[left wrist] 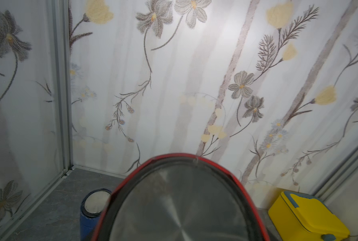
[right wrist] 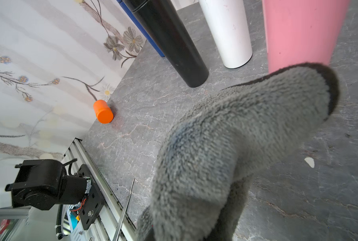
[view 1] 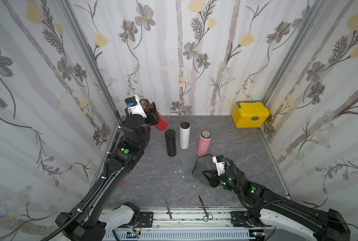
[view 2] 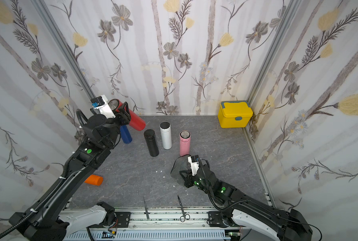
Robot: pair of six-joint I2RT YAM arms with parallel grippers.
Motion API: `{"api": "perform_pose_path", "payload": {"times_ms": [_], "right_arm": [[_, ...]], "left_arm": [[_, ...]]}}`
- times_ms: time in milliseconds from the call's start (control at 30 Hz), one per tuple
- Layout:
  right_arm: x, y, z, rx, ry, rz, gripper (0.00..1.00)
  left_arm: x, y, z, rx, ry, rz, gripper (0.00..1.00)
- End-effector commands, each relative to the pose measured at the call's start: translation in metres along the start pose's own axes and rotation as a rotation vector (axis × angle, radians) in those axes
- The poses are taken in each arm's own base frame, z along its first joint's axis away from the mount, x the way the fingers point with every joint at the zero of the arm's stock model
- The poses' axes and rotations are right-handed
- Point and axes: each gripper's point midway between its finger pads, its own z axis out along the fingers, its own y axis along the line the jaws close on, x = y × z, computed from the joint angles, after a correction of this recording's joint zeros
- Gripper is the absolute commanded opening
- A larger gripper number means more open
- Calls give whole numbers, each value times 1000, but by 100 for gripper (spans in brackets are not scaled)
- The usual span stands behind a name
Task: Wipe the surface of the thermos
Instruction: Place the thermos at the center of the board.
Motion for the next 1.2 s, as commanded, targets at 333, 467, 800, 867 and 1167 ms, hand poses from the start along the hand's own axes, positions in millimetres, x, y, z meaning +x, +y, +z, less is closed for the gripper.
{"api": "perform_pose_path", "payload": {"times_ms": [333, 467, 800, 867, 1167], "right_arm": [[-25, 3, -2, -20, -62, 20, 0], [-30, 1, -2, -6, -71, 25, 0], [-37, -4, -3, 17, -87, 35, 0], [-37, -4, -5, 19, -89, 34, 0], [-36, -8, -8, 23, -98, 45, 0]], "left_arm": [[54, 22, 109, -38, 49, 95, 0], [88, 21, 133, -17, 93, 106, 0], [172, 33, 173, -54, 192, 137, 0], [182, 38, 176, -70, 204, 150, 0], [215, 52, 170, -112, 243, 179, 0]]}}
